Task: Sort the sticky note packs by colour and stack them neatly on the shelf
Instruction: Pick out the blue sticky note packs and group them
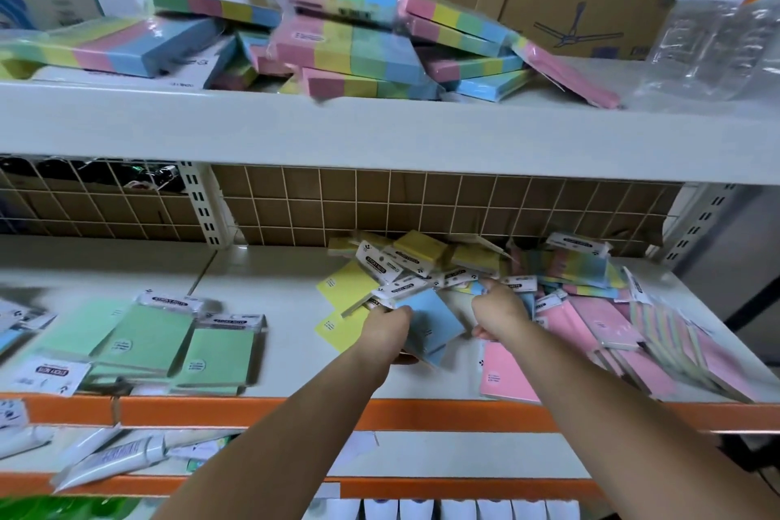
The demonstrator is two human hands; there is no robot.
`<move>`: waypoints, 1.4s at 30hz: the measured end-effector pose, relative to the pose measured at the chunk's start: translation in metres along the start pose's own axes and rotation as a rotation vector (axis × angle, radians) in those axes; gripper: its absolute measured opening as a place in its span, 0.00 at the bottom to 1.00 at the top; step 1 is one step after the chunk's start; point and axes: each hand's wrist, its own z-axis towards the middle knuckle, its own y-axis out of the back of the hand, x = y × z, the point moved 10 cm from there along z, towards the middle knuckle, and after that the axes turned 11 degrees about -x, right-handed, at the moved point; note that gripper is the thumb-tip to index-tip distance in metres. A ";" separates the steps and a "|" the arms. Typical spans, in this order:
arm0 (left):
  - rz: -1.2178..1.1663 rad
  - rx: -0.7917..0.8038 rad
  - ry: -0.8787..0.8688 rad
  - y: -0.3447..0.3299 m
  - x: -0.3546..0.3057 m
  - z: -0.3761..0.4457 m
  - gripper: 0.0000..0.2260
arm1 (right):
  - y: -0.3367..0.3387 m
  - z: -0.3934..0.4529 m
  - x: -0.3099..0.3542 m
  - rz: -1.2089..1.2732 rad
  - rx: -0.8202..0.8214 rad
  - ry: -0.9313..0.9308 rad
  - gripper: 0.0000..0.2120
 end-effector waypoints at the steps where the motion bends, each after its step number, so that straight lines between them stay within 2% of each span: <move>1: -0.002 -0.004 -0.001 0.002 0.000 -0.002 0.15 | -0.001 -0.003 0.000 0.000 -0.005 -0.002 0.29; 5: 0.012 -0.009 -0.036 0.008 -0.001 -0.009 0.12 | -0.003 -0.019 0.011 -0.062 -0.023 0.091 0.12; 7: 0.001 -0.012 -0.044 0.012 -0.003 -0.014 0.09 | -0.010 -0.029 0.015 -0.054 0.016 0.102 0.19; 9: -0.007 -0.014 -0.056 0.018 -0.004 -0.018 0.08 | -0.021 -0.043 0.015 -0.025 0.111 0.082 0.21; 12: -0.021 -0.028 -0.073 0.030 -0.006 -0.020 0.08 | -0.032 -0.068 0.019 0.009 0.239 0.069 0.21; 16: -0.055 -0.054 -0.070 0.060 -0.011 -0.019 0.09 | -0.046 -0.091 0.034 0.155 0.303 0.053 0.18; 18: -0.083 -0.060 -0.072 0.082 -0.015 -0.020 0.06 | -0.057 -0.099 0.044 0.230 0.310 0.047 0.16; 20: -0.131 -0.059 -0.072 0.105 -0.020 -0.023 0.02 | -0.069 -0.108 0.058 0.264 0.301 0.049 0.14; 32: -0.196 -0.138 -0.139 0.305 -0.024 -0.019 0.05 | -0.178 -0.230 0.166 0.333 0.290 0.151 0.11; 36: -0.181 -0.164 -0.146 0.369 -0.017 -0.016 0.09 | -0.218 -0.267 0.199 0.330 0.313 0.177 0.11; 42: -0.232 -0.265 -0.156 0.457 -0.017 -0.023 0.03 | -0.278 -0.307 0.248 0.312 0.377 0.210 0.12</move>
